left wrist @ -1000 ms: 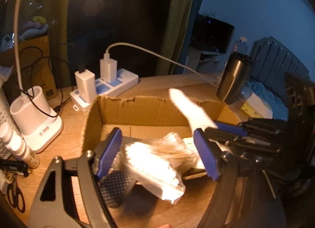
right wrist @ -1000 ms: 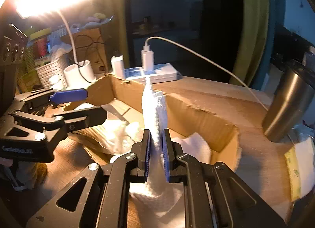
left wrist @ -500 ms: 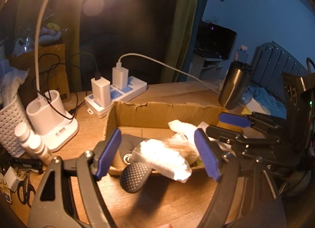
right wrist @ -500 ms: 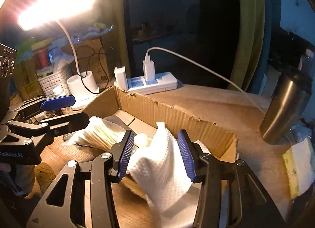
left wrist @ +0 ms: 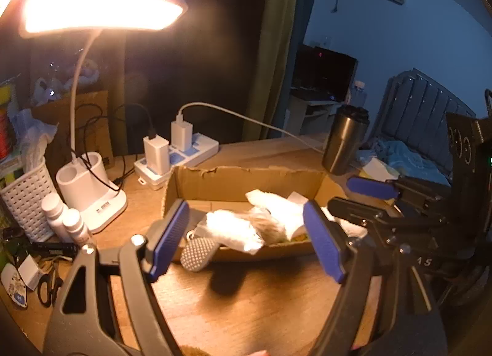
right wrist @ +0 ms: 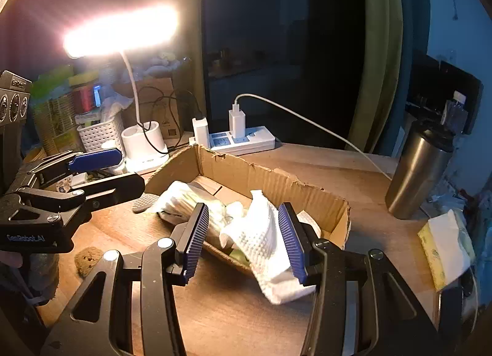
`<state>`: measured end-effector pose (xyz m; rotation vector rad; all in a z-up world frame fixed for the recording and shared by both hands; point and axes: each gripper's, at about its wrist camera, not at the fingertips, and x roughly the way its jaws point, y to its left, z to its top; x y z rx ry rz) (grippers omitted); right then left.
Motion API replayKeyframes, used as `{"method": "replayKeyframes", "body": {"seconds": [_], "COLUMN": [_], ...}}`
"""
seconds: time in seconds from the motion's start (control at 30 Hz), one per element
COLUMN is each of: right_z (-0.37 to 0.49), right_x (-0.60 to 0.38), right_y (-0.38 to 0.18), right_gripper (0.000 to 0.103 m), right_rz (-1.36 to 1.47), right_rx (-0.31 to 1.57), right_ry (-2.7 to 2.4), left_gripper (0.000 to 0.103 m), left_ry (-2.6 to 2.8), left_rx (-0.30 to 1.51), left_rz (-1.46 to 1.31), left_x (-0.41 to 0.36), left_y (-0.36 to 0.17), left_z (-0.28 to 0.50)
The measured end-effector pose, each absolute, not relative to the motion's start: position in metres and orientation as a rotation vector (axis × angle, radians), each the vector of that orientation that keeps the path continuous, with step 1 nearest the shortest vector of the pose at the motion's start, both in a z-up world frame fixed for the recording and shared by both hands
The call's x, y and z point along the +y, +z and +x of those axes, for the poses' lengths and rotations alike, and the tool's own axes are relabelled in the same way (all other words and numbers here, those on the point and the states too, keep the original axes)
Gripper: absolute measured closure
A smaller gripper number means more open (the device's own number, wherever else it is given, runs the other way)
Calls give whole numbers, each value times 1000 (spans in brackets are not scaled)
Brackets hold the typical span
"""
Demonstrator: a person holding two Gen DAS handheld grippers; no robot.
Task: Organize soft objects
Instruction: 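Withdraw both tools and move them over the brown and pink plush toys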
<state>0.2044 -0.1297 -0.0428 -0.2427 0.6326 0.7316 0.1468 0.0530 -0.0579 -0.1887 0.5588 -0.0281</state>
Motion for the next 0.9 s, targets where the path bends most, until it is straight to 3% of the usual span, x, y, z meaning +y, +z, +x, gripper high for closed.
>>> {"method": "replayKeyframes", "body": {"seconds": [0.23, 0.3, 0.43, 0.9], "right_z": [184, 178, 169, 125], "right_x": [-134, -136, -139, -150], "right_y": [-31, -27, -23, -27], "right_gripper": [52, 48, 44, 42], "right_rz": [-240, -236, -227, -223], "right_rx": [608, 601, 593, 598], "right_ry": [724, 724, 728, 722], "left_gripper": [25, 25, 16, 16], "left_ry": [-30, -26, -19, -2], "left_rx": [532, 523, 511, 506], "left_rz": [-176, -176, -175, -192], "left_x": [47, 47, 48, 51], "left_y": [-50, -47, -44, -49], "left_z": [125, 120, 110, 62]}}
